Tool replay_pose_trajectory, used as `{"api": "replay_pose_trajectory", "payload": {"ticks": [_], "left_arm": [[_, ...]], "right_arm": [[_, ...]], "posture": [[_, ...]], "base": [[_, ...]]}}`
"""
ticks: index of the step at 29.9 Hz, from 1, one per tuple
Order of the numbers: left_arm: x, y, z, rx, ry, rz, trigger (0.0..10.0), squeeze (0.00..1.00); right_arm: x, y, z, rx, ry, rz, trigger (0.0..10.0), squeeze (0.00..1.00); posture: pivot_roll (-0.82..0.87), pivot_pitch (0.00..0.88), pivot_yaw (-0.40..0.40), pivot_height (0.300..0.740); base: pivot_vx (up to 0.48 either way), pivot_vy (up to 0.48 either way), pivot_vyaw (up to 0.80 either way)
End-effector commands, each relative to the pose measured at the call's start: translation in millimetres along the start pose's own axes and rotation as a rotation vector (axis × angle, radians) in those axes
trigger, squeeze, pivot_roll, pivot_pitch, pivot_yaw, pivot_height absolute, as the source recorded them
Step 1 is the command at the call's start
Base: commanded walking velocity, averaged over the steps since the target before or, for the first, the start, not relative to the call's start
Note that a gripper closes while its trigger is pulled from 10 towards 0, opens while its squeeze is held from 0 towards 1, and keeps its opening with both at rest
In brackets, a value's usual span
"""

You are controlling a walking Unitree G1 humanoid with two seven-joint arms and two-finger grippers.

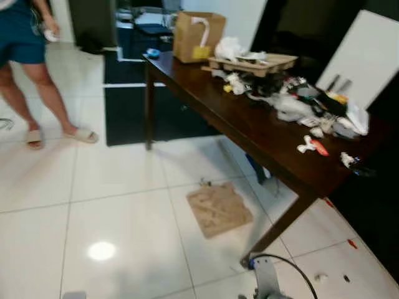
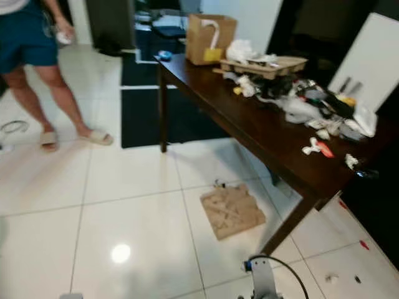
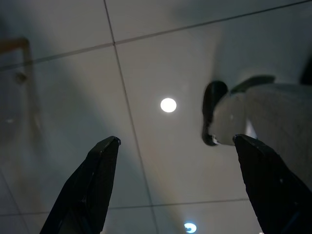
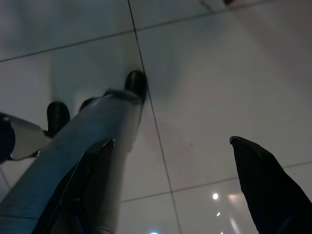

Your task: Picking trash to rubbish bin

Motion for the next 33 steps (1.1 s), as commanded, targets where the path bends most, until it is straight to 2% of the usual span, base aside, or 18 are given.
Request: {"api": "replay_pose_trajectory", "payload": {"ticks": [1, 8, 33], "left_arm": [[0.4, -3.9, 8.0, -0.009, -0.018, -0.007, 10.0, 0.0], [-0.1, -9.9, 9.9, -0.031, -0.02, -0.019, 10.0, 0.0], [0.0, -4.4, 4.4, -0.017, -0.015, -0.009, 10.0, 0.0]], "right_arm": [[-1.2, -5.0, 7.1, -0.004, -0.016, -0.015, 10.0, 0.0], [-2.0, -17.1, 6.0, -0.012, -0.015, -0.046, 10.0, 0.0], [-2.2, -22.3, 4.5, -0.051, -0.014, -0.064, 10.0, 0.0]], "posture": [[0.19, 0.057, -0.073, 0.74], [0.19, 0.075, -0.076, 0.74], [0.2, 0.066, -0.069, 0.74]], "base": [[0.0, 0.0, -0.8], [0.0, 0.0, -0.8], [0.0, 0.0, -0.8]]}}
Point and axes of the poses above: a point about 5 cm out from each wrist's last joint towards the gripper, its own x axis pointing out of the wrist towards the gripper, its own y axis along the axis of the wrist's last joint, z = x × y, the point moved 4 cm from there along x, pointing out of the wrist towards the gripper, and after that the axes turned 12 degrees about -x, right-handed, at the moved point
